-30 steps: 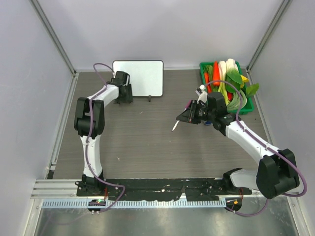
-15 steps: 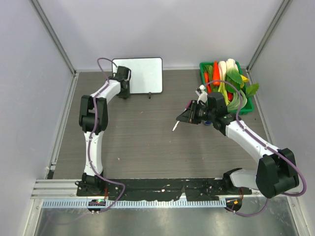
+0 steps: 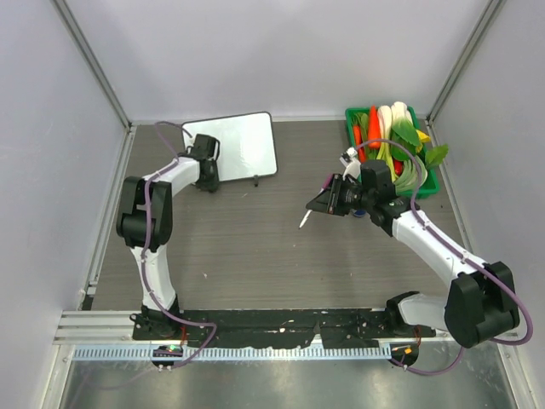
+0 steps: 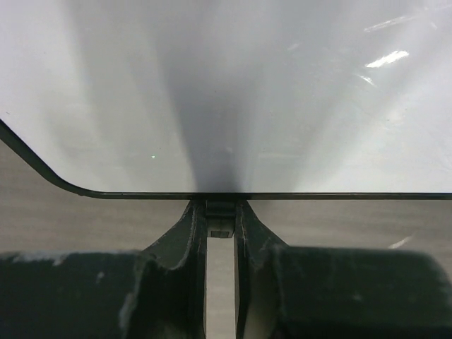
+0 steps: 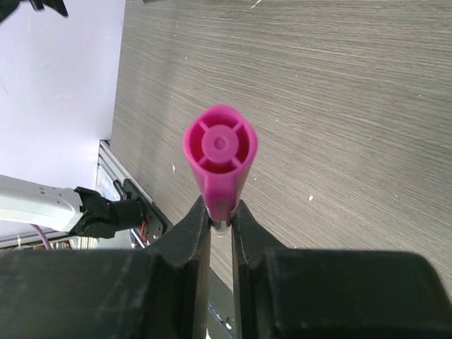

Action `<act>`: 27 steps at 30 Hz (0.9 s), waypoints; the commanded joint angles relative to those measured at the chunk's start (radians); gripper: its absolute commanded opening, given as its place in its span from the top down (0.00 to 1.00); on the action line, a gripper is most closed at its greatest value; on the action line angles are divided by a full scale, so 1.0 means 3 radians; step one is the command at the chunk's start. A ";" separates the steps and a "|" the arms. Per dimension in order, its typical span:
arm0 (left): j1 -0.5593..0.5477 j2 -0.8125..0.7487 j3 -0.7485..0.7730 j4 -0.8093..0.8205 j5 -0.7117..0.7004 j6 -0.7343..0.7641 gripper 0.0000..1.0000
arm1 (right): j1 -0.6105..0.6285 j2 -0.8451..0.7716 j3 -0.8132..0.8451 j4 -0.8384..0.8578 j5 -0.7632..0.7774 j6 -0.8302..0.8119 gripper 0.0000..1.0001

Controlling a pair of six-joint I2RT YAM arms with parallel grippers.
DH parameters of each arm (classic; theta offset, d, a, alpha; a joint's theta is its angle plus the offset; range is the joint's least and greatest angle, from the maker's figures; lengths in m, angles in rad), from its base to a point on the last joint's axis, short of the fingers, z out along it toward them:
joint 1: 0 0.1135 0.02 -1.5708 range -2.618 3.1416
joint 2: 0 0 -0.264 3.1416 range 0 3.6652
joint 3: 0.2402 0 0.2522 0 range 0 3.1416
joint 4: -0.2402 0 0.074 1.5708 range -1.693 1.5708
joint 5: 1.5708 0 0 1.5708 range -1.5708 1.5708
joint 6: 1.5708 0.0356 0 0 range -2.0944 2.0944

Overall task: Write a sentence on the whiteboard
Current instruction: Move the whiteboard stand to the center of the board.

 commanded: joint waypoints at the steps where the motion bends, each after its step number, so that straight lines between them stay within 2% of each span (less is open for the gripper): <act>1: -0.0072 -0.0441 -0.0429 -0.0137 0.0043 -0.0285 1.00 | -0.0013 -0.0223 0.0082 0.0049 0.0008 0.0030 0.99; 6: -0.0200 -0.0778 -0.0899 -0.0133 0.0017 -0.0561 1.00 | -0.0008 -0.0294 0.0087 0.0034 0.0034 0.0041 0.99; 11: -0.0516 -0.1100 -0.1360 -0.0086 -0.0085 -0.0837 1.00 | -0.0013 -0.0315 0.0138 0.0008 0.0018 0.0056 0.98; 18: -0.1084 -0.1433 -0.1703 -0.0127 -0.0202 -0.1313 1.00 | -0.0013 -0.0330 0.0199 -0.0069 0.0054 0.0030 0.99; 27: -0.1605 -0.1898 -0.2081 -0.0158 -0.0218 -0.2044 1.00 | -0.0013 -0.0366 0.0255 -0.0109 0.0080 0.0005 0.99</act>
